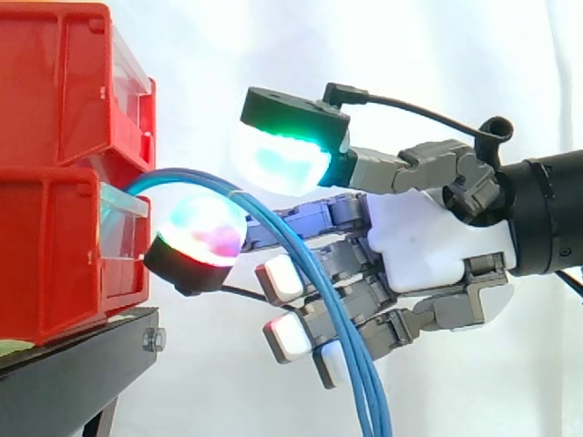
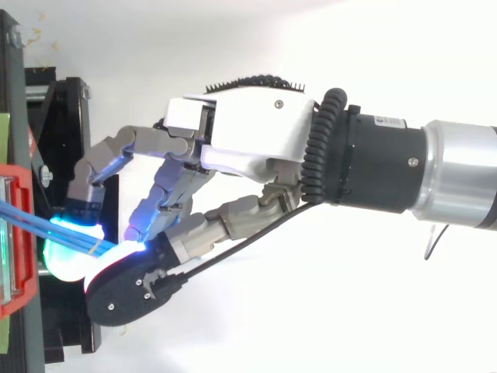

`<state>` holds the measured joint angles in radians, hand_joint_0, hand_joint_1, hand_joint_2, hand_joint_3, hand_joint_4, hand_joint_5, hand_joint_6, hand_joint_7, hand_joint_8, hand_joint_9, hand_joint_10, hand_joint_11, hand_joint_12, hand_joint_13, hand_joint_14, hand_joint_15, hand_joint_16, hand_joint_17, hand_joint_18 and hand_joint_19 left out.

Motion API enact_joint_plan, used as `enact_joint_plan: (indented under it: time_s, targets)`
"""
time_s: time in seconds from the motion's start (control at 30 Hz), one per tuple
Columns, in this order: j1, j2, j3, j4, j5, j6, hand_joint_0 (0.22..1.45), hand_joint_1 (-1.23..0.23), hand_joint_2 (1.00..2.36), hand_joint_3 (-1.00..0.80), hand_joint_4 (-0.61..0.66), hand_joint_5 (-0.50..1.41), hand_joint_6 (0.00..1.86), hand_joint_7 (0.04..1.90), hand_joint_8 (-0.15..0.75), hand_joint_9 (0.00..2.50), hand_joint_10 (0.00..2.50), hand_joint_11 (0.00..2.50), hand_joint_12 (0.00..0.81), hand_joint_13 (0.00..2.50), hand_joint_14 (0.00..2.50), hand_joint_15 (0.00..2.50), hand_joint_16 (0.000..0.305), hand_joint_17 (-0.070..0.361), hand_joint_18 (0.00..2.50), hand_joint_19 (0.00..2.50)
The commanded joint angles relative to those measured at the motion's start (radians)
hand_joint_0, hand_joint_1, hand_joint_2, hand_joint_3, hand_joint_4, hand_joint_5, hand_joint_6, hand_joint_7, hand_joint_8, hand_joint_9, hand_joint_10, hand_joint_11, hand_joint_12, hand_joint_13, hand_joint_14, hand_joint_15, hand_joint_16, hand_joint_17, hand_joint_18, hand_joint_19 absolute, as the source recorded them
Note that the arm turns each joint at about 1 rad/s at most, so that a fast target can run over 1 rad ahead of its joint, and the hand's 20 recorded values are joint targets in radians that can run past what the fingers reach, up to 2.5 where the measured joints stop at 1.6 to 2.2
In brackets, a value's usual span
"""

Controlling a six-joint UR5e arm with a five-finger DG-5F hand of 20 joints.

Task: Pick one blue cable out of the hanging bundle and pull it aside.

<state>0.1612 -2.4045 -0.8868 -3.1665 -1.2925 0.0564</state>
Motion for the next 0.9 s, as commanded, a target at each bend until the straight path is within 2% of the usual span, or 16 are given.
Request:
enact_joint_plan:
  time_s: [0.0, 0.13, 0.23, 0.37, 0.47, 0.57, 0.6, 0.67, 0.7, 0.77, 0.87]
  targets:
    - [0.0, 0.001, 0.003, -0.02, 0.001, 0.002, 0.53, -0.72, 1.0, -0.49, 0.02, -0.09, 0.83, 0.75, 0.26, 1.2, 0.02, 0.58, 0.365, 1.01, 0.02, 0.6, 0.051, 0.115, 0.88, 0.76]
    - [0.0, 0.001, 0.009, -0.032, 0.002, 0.002, 0.58, -0.73, 1.01, -0.39, 0.01, -0.09, 0.85, 0.77, 0.252, 1.19, 0.03, 0.58, 0.354, 1.01, 0.03, 0.6, 0.048, 0.108, 0.87, 0.77]
    - [0.0, 0.001, 0.014, -0.053, 0.002, 0.003, 0.59, -0.78, 1.01, -0.25, 0.0, -0.08, 0.87, 0.75, 0.263, 1.21, 0.02, 0.59, 0.37, 1.03, 0.02, 0.59, 0.052, 0.117, 0.91, 0.74]
    - [0.0, 0.001, 0.02, -0.069, 0.002, 0.005, 0.62, -0.84, 1.02, -0.18, 0.0, -0.09, 0.89, 0.78, 0.26, 1.2, 0.03, 0.61, 0.364, 1.02, 0.03, 0.59, 0.05, 0.113, 0.91, 0.75]
    - [-0.002, 0.001, 0.028, -0.087, 0.001, 0.006, 0.74, -0.91, 1.02, -0.24, -0.21, -0.1, 0.93, 0.77, 0.229, 1.18, 0.03, 0.64, 0.337, 1.0, 0.02, 0.61, 0.046, 0.103, 0.88, 0.74]
    - [-0.006, 0.001, 0.04, -0.113, -0.001, 0.006, 0.79, -0.91, 1.01, -0.37, -0.27, -0.11, 0.95, 0.74, 0.228, 1.18, 0.03, 0.64, 0.331, 1.0, 0.02, 0.61, 0.044, 0.099, 0.86, 0.75]
    - [-0.006, 0.001, 0.043, -0.118, -0.001, 0.006, 0.8, -0.92, 1.0, -0.47, -0.28, -0.11, 0.95, 0.71, 0.219, 1.18, 0.03, 0.63, 0.33, 1.0, 0.03, 0.6, 0.044, 0.099, 0.87, 0.74]
    - [-0.008, 0.001, 0.054, -0.145, -0.001, 0.008, 0.77, -0.94, 1.0, -0.5, -0.27, -0.11, 0.95, 0.72, 0.218, 1.19, 0.02, 0.64, 0.328, 1.0, 0.03, 0.6, 0.044, 0.099, 0.88, 0.72]
    - [-0.008, 0.001, 0.057, -0.158, -0.001, 0.01, 0.72, -0.94, 1.0, -0.5, -0.16, -0.09, 0.92, 0.75, 0.217, 1.19, 0.03, 0.63, 0.325, 1.0, 0.03, 0.6, 0.043, 0.098, 0.87, 0.73]
    - [-0.009, 0.001, 0.066, -0.176, -0.001, 0.01, 0.64, -0.93, 1.0, -0.5, -0.07, -0.07, 0.9, 0.74, 0.221, 1.23, 0.03, 0.63, 0.327, 1.01, 0.03, 0.61, 0.043, 0.097, 0.87, 0.74]
    - [-0.012, 0.001, 0.074, -0.193, -0.001, 0.006, 0.53, -0.89, 1.0, -0.5, -0.04, -0.07, 0.89, 0.75, 0.231, 1.26, 0.03, 0.61, 0.344, 1.03, 0.03, 0.61, 0.046, 0.104, 0.9, 0.74]
